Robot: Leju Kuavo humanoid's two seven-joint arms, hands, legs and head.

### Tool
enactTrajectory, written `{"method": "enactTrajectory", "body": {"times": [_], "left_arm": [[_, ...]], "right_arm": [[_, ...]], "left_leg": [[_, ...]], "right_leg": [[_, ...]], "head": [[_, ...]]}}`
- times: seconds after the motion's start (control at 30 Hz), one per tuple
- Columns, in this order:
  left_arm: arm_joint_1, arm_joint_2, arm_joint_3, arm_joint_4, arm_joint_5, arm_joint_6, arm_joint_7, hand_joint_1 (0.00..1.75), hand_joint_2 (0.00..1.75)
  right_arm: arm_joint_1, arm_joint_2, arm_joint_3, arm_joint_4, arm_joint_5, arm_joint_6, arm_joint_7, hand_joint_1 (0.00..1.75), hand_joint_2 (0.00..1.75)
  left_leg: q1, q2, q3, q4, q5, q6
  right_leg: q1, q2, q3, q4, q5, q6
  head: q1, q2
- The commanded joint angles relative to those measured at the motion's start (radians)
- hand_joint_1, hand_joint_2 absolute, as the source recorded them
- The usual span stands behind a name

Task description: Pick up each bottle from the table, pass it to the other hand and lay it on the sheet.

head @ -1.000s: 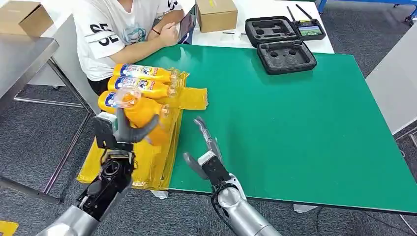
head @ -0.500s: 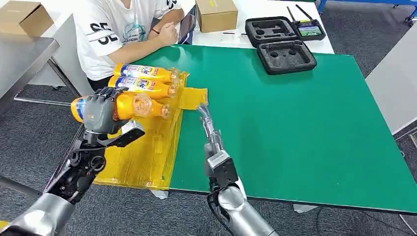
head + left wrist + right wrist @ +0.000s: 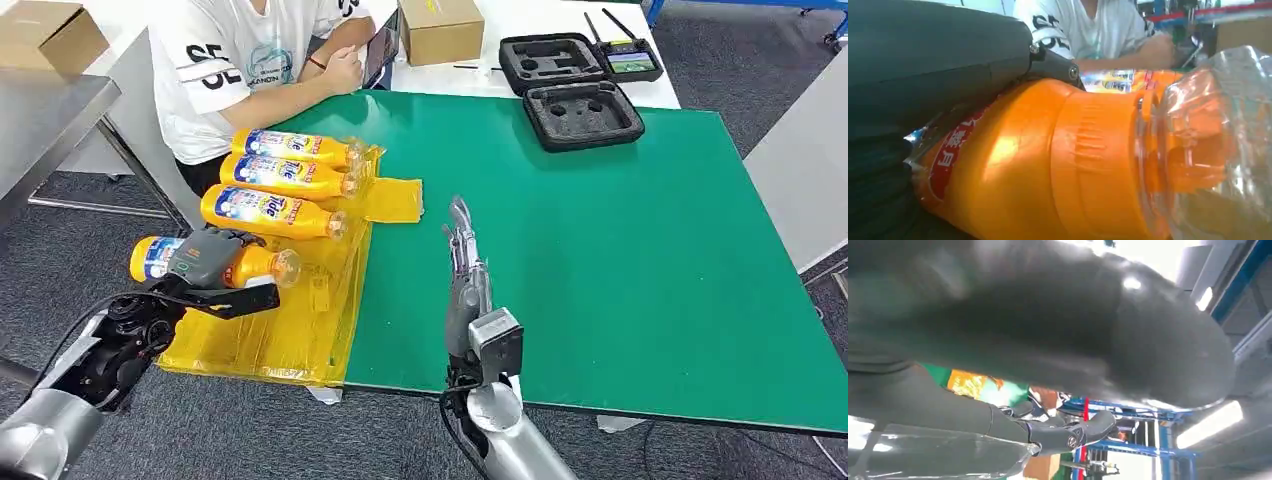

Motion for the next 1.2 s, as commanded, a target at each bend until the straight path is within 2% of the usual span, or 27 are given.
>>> {"method": "enactTrajectory", "body": {"times": [0.03, 0.13, 0.17, 0.2, 0.3, 0.5, 0.57, 0.87, 1.2], "left_arm": [[-0.122, -0.011, -0.119, 0.166, -0.004, -0.139, -0.022, 1.75, 1.75], [-0.128, -0.014, -0.111, 0.165, 0.023, -0.162, -0.042, 1.75, 1.75], [-0.127, -0.012, -0.112, 0.162, 0.025, -0.165, -0.043, 1.75, 1.75], [-0.126, -0.011, -0.112, 0.16, 0.027, -0.167, -0.044, 1.75, 1.75], [-0.134, -0.002, -0.13, 0.146, 0.032, -0.183, -0.046, 1.75, 1.75], [-0.176, -0.041, -0.173, 0.185, 0.01, -0.188, -0.035, 1.75, 1.75], [-0.184, -0.051, -0.194, 0.198, -0.007, -0.181, -0.024, 1.75, 1.75], [-0.206, -0.117, -0.29, 0.27, -0.08, -0.164, 0.005, 1.75, 1.75], [-0.225, -0.167, -0.323, 0.369, -0.077, -0.147, -0.005, 1.75, 1.75]], "right_arm": [[-0.028, -0.029, 0.005, -0.014, 0.006, -0.018, -0.001, 0.0, 0.0], [-0.026, -0.026, 0.004, -0.009, 0.003, -0.014, -0.001, 0.0, 0.0], [-0.027, -0.025, 0.004, -0.006, 0.003, -0.01, -0.001, 0.0, 0.0], [-0.028, -0.024, 0.004, -0.005, 0.003, -0.008, -0.001, 0.0, 0.0], [-0.038, -0.016, 0.011, 0.013, 0.012, 0.011, -0.001, 0.0, 0.0], [-0.055, 0.004, 0.019, 0.047, 0.023, 0.036, -0.001, 0.0, 0.0], [-0.059, 0.006, 0.022, 0.063, 0.021, 0.048, -0.001, 0.0, 0.0], [-0.078, 0.015, 0.015, 0.114, 0.006, 0.07, -0.001, 0.0, 0.0], [-0.078, 0.019, 0.013, 0.128, 0.012, 0.073, -0.001, 0.0, 0.0]], "left_leg": [[0.001, -0.002, 0.004, 0.0, -0.001, 0.001], [0.0, -0.001, 0.002, 0.0, -0.001, 0.001], [0.001, -0.002, 0.009, 0.001, -0.004, 0.002], [0.001, -0.002, 0.003, 0.0, -0.001, 0.001], [0.0, -0.001, 0.004, 0.0, -0.001, 0.001], [0.0, -0.002, 0.001, 0.0, 0.0, 0.0], [0.001, -0.003, 0.006, 0.001, -0.002, 0.001], [0.0, -0.003, 0.006, 0.0, -0.002, 0.001], [0.0, -0.002, 0.004, 0.0, -0.001, 0.001]], "right_leg": [[0.001, -0.003, 0.005, 0.0, -0.002, -0.002], [0.001, -0.002, 0.003, 0.0, -0.001, -0.001], [0.002, -0.003, 0.01, 0.0, -0.004, -0.003], [0.001, -0.002, 0.004, 0.0, -0.001, -0.001], [0.001, -0.002, 0.004, 0.0, -0.002, -0.001], [0.001, -0.002, 0.002, 0.0, 0.0, -0.001], [0.002, -0.004, 0.008, 0.0, -0.003, -0.002], [0.001, -0.003, 0.007, -0.001, -0.002, -0.001], [0.001, -0.002, 0.006, 0.0, -0.002, -0.001]], "head": [[0.0, 0.0], [0.0, 0.0], [0.0, 0.0], [0.0, 0.0], [0.0, 0.0], [0.0, 0.0], [0.0, 0.0], [0.0, 0.0], [0.0, 0.0]]}}
